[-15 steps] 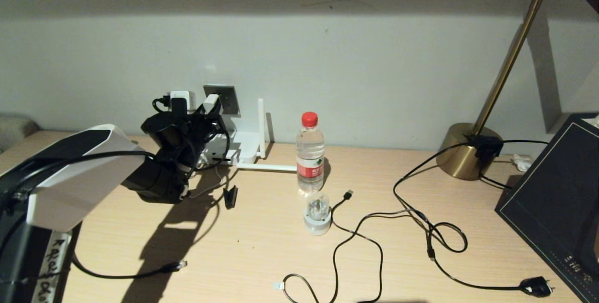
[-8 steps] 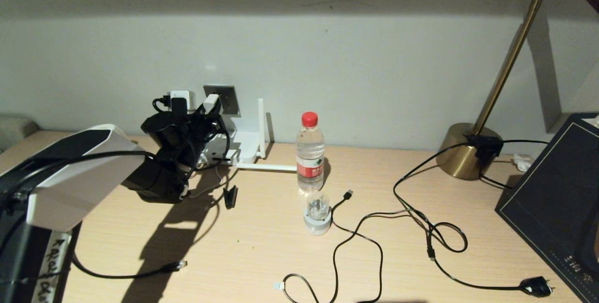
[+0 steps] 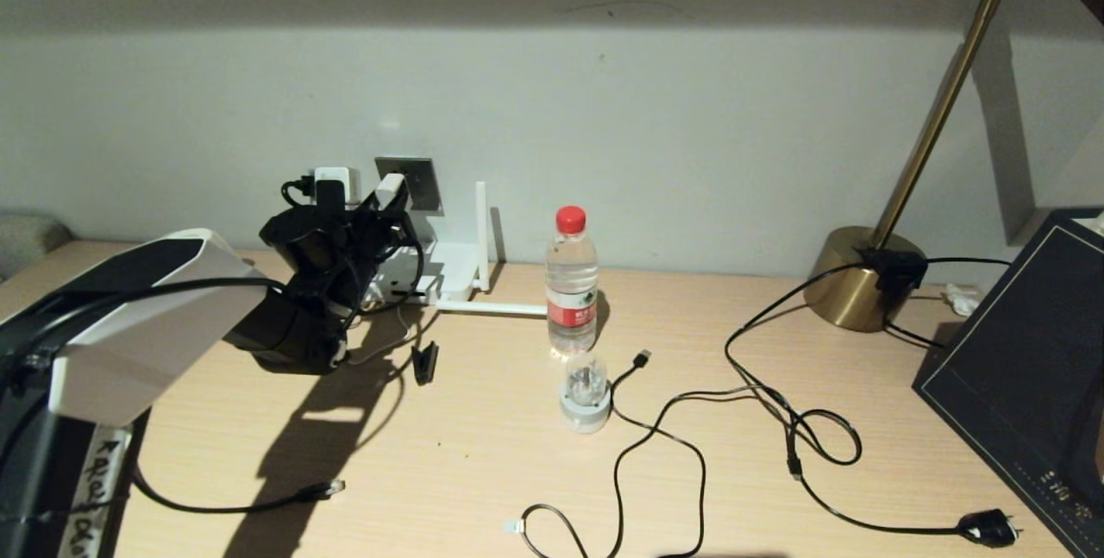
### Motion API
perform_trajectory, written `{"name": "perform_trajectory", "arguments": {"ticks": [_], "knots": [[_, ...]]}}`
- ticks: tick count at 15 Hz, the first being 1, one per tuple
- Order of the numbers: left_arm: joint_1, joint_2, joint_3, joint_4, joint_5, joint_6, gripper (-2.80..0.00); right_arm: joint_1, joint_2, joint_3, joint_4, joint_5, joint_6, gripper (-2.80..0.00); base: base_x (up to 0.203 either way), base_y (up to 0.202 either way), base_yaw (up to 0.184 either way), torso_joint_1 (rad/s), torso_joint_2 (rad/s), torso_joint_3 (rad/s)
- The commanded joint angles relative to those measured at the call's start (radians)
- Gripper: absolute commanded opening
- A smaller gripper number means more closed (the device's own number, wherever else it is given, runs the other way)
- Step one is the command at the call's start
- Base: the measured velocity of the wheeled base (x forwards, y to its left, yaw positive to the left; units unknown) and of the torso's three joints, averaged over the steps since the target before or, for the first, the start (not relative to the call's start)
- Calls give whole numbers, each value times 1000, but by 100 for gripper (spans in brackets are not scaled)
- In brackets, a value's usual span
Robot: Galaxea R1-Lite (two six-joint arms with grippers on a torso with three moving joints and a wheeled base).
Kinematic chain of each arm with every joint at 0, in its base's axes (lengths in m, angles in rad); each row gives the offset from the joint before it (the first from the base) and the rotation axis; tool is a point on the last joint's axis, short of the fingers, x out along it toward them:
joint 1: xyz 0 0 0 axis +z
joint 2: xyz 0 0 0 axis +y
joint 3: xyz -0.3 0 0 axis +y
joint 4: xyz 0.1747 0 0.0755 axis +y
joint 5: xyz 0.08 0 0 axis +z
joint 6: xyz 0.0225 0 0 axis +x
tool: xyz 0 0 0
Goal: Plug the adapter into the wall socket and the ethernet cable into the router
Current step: Plug plug into socket
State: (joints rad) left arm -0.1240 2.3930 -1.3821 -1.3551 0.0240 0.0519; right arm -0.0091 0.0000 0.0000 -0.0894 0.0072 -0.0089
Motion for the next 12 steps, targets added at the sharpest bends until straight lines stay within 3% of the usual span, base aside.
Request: {"name": "perform_trajectory", "arguments": {"ticks": [1,12], "knots": [[1,0,-2,-7,1,0,-280,0,2,34,-1,0,0,-280,0,0,0,0,0,0],[9,2,-26,7,1,-1,-280,0,2,34,-1,0,0,-280,0,0,0,0,0,0]]}}
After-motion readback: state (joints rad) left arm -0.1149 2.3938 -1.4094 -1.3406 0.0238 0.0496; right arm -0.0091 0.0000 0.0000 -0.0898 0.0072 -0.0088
